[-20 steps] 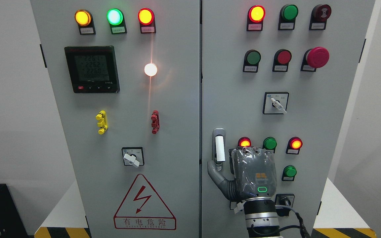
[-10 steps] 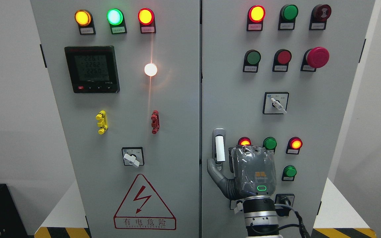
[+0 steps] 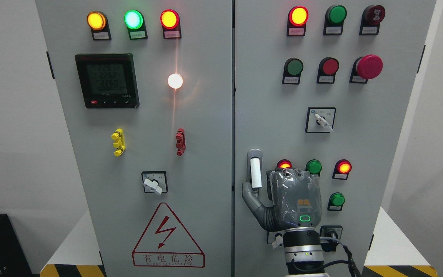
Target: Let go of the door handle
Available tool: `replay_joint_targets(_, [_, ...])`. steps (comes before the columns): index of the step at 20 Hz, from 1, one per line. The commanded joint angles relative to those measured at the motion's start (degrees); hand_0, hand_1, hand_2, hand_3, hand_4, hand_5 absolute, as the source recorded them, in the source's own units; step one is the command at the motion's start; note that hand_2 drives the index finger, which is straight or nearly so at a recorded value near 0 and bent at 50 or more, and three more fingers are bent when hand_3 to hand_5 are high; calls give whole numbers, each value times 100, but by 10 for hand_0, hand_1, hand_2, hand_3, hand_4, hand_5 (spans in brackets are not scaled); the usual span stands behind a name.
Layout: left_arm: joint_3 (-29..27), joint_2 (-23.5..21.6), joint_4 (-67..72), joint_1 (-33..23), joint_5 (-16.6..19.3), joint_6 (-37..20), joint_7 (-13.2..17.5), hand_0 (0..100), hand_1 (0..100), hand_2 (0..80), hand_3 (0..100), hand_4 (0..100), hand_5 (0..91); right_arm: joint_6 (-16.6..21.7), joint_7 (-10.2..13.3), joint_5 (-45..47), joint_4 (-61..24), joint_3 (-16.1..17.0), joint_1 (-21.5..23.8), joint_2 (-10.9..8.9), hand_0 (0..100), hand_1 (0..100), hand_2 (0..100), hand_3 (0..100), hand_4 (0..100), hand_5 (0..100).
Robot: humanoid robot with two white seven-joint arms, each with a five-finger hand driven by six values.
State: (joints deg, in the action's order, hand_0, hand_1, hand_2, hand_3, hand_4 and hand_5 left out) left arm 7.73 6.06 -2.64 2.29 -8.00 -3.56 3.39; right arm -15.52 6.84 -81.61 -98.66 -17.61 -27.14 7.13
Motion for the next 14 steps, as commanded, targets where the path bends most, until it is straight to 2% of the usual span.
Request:
replay_joint_targets(1, [0, 0, 0, 0, 0, -4, 4, 120, 556, 0, 0, 0, 0, -4, 19, 4, -4, 12, 7, 16, 366, 292, 981, 1000, 942, 1000])
replay_joint_targets(14, [0, 0, 0, 0, 0, -4, 4, 120, 556, 0, 0, 0, 0, -13, 28, 4, -4, 12, 33, 16, 396, 330, 984, 1000, 944, 1000])
